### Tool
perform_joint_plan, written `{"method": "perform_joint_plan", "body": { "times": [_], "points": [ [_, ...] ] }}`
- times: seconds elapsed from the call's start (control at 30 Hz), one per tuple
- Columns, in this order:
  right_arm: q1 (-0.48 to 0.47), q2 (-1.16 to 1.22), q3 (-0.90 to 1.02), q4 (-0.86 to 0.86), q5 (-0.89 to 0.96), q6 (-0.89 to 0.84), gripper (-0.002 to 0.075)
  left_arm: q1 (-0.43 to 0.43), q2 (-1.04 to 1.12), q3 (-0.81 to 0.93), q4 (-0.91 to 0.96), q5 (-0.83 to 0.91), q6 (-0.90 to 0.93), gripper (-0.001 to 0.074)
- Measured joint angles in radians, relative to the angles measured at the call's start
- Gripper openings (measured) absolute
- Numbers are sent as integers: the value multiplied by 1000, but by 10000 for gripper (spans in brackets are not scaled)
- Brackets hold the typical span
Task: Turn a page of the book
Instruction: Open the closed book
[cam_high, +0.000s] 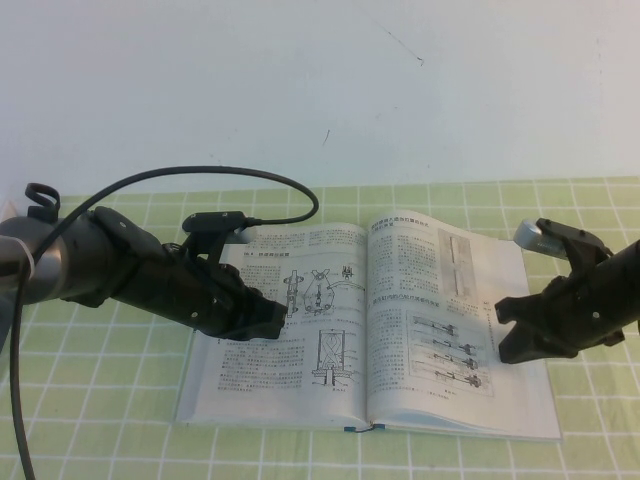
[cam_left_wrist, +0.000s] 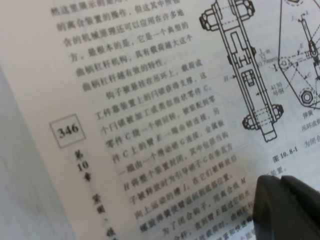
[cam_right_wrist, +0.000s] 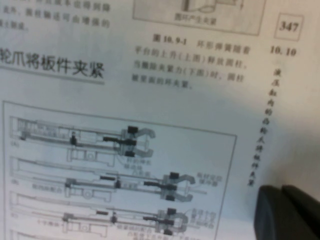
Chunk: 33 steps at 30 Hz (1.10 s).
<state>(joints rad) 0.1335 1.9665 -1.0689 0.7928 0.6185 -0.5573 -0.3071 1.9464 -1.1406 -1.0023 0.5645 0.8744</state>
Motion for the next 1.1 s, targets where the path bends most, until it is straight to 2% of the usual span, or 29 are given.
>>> {"method": "perform_joint_plan", "body": {
  "times": [0.2,0.47,1.1],
  "points": [
    [-1,21,-5,77,20,-60,-2,0,0,0,0,0,0,-4],
    [-1,73,-6,335,83,-258,-2,0,0,0,0,0,0,-4],
    [2,123,-6,486,136,-391,-2,-9,-46,-7,1,0,23,-4]
  ]
}}
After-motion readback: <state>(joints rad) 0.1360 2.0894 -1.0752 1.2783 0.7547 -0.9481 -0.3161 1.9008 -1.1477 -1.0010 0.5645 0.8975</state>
